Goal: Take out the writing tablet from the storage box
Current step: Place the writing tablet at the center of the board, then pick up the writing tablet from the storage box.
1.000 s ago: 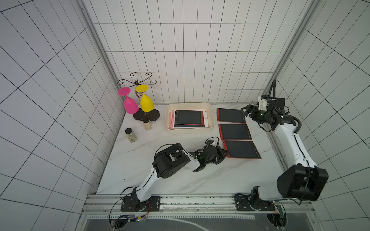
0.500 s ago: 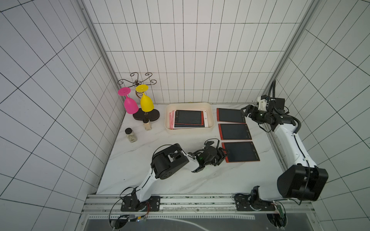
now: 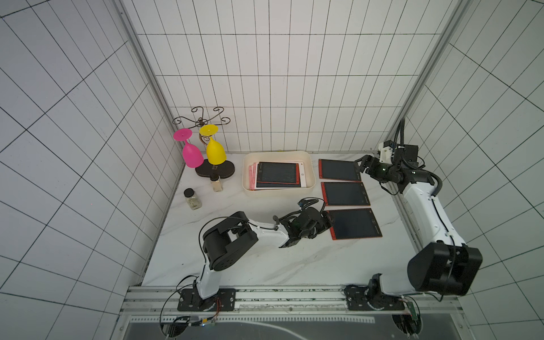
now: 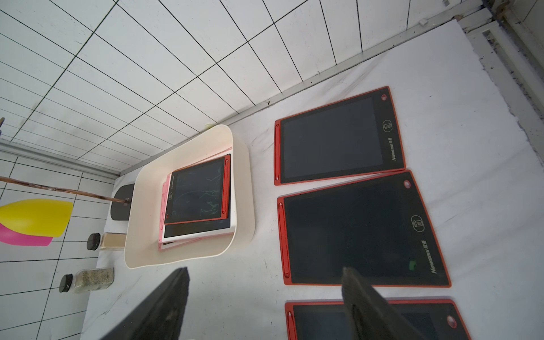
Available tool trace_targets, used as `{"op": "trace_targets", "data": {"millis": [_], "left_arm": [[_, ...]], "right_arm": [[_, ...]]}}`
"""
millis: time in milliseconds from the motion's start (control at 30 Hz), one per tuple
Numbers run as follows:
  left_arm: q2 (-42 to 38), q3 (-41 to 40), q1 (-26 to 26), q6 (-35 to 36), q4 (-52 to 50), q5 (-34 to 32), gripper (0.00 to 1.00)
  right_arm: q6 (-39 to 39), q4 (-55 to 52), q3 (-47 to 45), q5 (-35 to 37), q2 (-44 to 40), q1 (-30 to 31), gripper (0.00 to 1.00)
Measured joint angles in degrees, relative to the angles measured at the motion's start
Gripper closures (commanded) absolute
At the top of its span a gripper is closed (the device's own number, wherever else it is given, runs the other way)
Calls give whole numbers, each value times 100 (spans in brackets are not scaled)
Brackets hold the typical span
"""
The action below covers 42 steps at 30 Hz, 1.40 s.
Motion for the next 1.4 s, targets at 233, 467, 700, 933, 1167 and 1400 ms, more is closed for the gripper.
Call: {"op": "trace_targets", "data": {"millis": [233, 467, 700, 933, 1167, 1400], "left_arm": [[-879, 586, 761, 1499, -1580, -44, 3], [-1401, 1329, 1801, 3228, -3150, 175, 3], [-1303, 1919, 3101, 4605, -4555, 393, 3], [-671, 2774, 3998, 5466, -5480, 483, 4], [92, 3060, 4393, 5630, -5687, 516, 7], [800, 3797, 4365, 5635, -5711, 483, 8]], "right_arm": [[-50, -22, 2, 205, 149, 74, 16], [-57, -46, 61, 850, 850, 960, 16], [-20, 105, 372, 1495, 1832, 1821, 17], [-50, 269, 1224, 2087, 2909, 2232, 21], [-251, 356, 2317, 2503, 3904, 2444, 30], [-470, 385, 3259, 2732, 4754, 2535, 47]]}}
